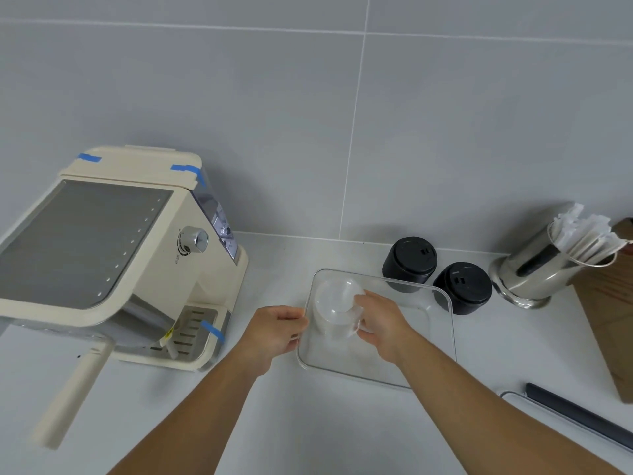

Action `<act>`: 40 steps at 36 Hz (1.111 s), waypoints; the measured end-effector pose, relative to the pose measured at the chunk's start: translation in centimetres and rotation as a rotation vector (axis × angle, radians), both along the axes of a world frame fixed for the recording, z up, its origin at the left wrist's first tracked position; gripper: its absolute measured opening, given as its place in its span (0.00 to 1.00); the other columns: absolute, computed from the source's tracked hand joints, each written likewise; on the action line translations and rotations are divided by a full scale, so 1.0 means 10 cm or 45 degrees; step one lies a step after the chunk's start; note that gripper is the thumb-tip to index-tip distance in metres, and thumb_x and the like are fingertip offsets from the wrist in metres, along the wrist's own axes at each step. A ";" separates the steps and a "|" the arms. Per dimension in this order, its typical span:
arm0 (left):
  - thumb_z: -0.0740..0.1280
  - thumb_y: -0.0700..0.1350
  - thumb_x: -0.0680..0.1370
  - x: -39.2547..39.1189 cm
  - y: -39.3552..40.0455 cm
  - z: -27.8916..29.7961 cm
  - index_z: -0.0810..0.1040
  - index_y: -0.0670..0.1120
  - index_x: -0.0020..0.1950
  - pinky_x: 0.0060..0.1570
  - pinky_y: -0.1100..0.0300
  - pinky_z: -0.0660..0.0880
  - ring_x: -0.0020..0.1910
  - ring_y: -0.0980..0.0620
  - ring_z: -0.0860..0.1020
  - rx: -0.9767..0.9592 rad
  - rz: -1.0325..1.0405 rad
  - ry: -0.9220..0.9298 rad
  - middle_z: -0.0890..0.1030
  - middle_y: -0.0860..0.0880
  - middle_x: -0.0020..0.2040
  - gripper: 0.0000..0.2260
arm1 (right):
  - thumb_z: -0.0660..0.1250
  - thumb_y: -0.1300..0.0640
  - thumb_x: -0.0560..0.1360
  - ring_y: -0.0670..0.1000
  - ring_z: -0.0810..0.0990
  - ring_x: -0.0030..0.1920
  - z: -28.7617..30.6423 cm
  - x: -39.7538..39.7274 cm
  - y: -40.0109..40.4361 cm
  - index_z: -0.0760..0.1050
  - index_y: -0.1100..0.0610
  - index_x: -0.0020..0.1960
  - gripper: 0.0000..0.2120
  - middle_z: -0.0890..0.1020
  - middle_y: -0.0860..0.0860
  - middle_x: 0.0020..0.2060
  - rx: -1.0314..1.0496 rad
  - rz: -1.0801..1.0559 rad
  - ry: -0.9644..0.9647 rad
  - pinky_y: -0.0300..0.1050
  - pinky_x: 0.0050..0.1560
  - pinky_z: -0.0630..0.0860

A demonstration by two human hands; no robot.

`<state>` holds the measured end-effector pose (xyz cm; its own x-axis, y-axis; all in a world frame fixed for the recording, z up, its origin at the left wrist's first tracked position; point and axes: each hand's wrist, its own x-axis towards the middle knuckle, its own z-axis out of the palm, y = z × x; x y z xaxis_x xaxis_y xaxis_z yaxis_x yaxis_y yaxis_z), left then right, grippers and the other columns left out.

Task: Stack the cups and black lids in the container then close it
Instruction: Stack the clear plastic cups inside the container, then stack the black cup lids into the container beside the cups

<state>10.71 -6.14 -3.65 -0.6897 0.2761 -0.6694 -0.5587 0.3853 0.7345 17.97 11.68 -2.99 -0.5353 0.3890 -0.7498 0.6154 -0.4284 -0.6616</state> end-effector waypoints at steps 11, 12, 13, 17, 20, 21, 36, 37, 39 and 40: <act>0.72 0.35 0.75 0.08 0.01 0.09 0.84 0.46 0.37 0.29 0.66 0.78 0.34 0.52 0.81 0.047 0.056 0.019 0.84 0.48 0.36 0.08 | 0.64 0.60 0.77 0.61 0.71 0.66 0.30 0.15 0.17 0.76 0.62 0.53 0.07 0.74 0.64 0.64 0.116 -0.026 0.027 0.56 0.67 0.69; 0.72 0.36 0.75 0.08 0.02 0.09 0.83 0.45 0.39 0.31 0.65 0.79 0.36 0.50 0.80 0.041 0.060 0.020 0.83 0.47 0.38 0.07 | 0.64 0.60 0.77 0.59 0.72 0.66 0.33 0.17 0.17 0.76 0.59 0.53 0.06 0.73 0.62 0.65 0.094 -0.022 0.050 0.53 0.66 0.70; 0.72 0.36 0.75 0.09 0.03 0.10 0.83 0.45 0.40 0.34 0.63 0.80 0.37 0.49 0.80 0.036 0.063 0.015 0.83 0.46 0.40 0.06 | 0.64 0.59 0.77 0.58 0.73 0.65 0.35 0.20 0.18 0.76 0.56 0.52 0.05 0.74 0.60 0.65 0.076 -0.019 0.073 0.51 0.64 0.71; 0.72 0.37 0.72 0.08 0.06 0.14 0.80 0.42 0.39 0.42 0.59 0.76 0.37 0.46 0.75 0.009 0.047 0.016 0.79 0.44 0.40 0.03 | 0.66 0.57 0.77 0.54 0.78 0.57 0.46 0.32 0.23 0.76 0.57 0.56 0.09 0.78 0.56 0.59 0.036 -0.013 0.135 0.48 0.60 0.73; 0.73 0.43 0.71 0.09 0.09 0.20 0.80 0.47 0.50 0.51 0.57 0.71 0.44 0.47 0.74 -0.030 0.021 0.107 0.78 0.46 0.46 0.09 | 0.68 0.57 0.76 0.53 0.81 0.53 0.56 0.43 0.29 0.77 0.59 0.58 0.11 0.82 0.55 0.54 0.051 -0.033 0.169 0.48 0.56 0.76; 0.73 0.45 0.74 0.09 0.10 0.23 0.80 0.48 0.53 0.53 0.57 0.72 0.49 0.47 0.76 -0.043 0.028 0.131 0.79 0.47 0.49 0.09 | 0.68 0.57 0.76 0.53 0.82 0.52 0.60 0.48 0.32 0.78 0.59 0.58 0.12 0.82 0.55 0.53 0.053 -0.036 0.183 0.47 0.54 0.76; 0.73 0.43 0.75 0.51 0.43 0.72 0.83 0.41 0.54 0.47 0.54 0.80 0.46 0.45 0.84 0.478 0.296 -0.110 0.87 0.43 0.45 0.10 | 0.68 0.54 0.75 0.52 0.85 0.50 0.87 1.30 1.02 0.79 0.56 0.57 0.12 0.85 0.54 0.51 0.054 -0.107 0.407 0.47 0.52 0.77; 0.73 0.43 0.75 0.54 0.54 0.75 0.83 0.41 0.53 0.46 0.54 0.80 0.45 0.46 0.85 0.505 0.271 -0.126 0.87 0.42 0.46 0.10 | 0.67 0.54 0.76 0.52 0.85 0.50 0.85 1.36 1.10 0.78 0.56 0.57 0.12 0.85 0.54 0.52 0.057 -0.131 0.404 0.47 0.52 0.77; 0.73 0.44 0.74 0.61 0.68 0.79 0.84 0.41 0.53 0.43 0.56 0.81 0.43 0.47 0.86 0.537 0.237 -0.158 0.87 0.42 0.46 0.10 | 0.66 0.54 0.76 0.52 0.85 0.50 0.82 1.46 1.22 0.78 0.56 0.58 0.12 0.85 0.54 0.51 0.069 -0.161 0.391 0.46 0.51 0.77; 0.73 0.44 0.74 0.65 0.76 0.81 0.84 0.42 0.53 0.41 0.57 0.82 0.42 0.48 0.86 0.544 0.211 -0.164 0.87 0.43 0.46 0.10 | 0.66 0.54 0.76 0.52 0.85 0.50 0.79 1.51 1.28 0.78 0.57 0.58 0.12 0.85 0.54 0.51 0.075 -0.184 0.384 0.46 0.51 0.77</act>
